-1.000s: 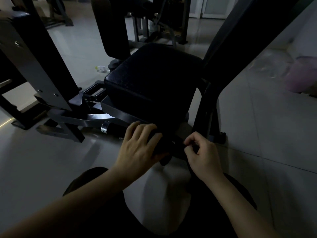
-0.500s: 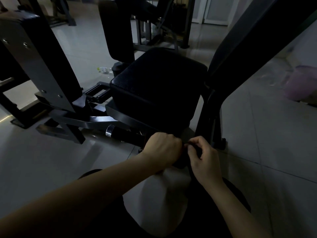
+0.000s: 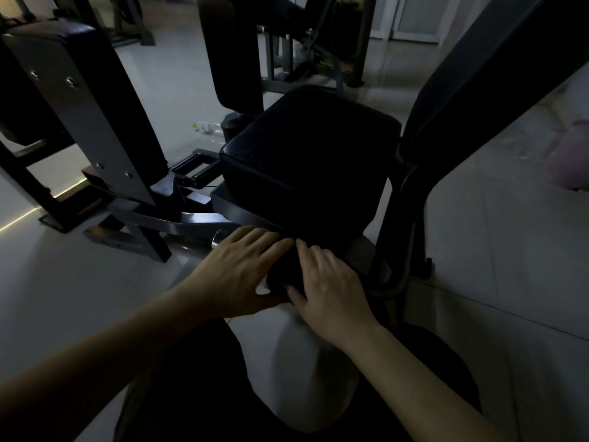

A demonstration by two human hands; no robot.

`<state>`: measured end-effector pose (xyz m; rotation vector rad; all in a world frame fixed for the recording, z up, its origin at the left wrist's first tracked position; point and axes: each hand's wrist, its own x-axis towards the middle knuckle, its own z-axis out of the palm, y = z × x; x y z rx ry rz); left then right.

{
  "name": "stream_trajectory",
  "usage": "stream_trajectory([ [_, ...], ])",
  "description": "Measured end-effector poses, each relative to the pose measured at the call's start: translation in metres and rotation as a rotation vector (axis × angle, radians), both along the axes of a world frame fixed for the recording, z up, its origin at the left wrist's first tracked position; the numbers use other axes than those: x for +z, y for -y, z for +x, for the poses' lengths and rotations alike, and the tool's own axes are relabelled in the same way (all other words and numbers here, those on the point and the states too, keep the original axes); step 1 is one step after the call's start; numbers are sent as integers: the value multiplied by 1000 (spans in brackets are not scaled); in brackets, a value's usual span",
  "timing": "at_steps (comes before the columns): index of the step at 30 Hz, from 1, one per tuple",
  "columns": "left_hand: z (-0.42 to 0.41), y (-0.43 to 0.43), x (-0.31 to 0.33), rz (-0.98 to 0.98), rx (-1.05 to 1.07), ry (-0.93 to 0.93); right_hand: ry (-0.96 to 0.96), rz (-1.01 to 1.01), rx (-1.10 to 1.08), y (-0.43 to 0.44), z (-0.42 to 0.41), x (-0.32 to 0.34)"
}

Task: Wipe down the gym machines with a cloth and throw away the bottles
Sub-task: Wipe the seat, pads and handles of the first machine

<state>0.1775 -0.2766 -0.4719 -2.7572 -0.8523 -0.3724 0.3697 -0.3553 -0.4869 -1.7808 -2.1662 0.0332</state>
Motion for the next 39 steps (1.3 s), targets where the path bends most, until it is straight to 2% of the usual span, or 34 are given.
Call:
stream_trajectory([
  [2, -4, -8, 1, -21, 66, -17, 85, 48, 13, -7, 8, -2],
  [6, -2, -14, -1, -38, 91, 13, 101, 35, 81, 3, 40, -2],
  [11, -2, -18, -1, -64, 77, -2, 159, 54, -75, 36, 89, 3],
  [13, -1, -20, -1, -41, 73, 24, 175, 45, -73, 44, 96, 12],
  [18, 0, -20, -5, -17, 76, 26, -102, -59, -19, 27, 49, 20],
  [22, 0, -20, -8, -45, 101, 16, -208, -145, -28, 9, 36, 10],
  [26, -1, -21, -7, -41, 100, 21, -387, -268, -64, -3, 41, 28],
  [28, -1, -21, -8, -39, 106, 12, -386, -286, -92, -4, 39, 29],
  [30, -2, -21, -10, -24, 98, 30, -371, -229, -118, 7, 35, 22],
  [35, -1, -17, -13, -9, 99, 80, -339, 89, -124, 47, 39, -2],
  [39, -1, -17, -13, -19, 107, 75, -415, 97, -57, 57, 47, -2],
])
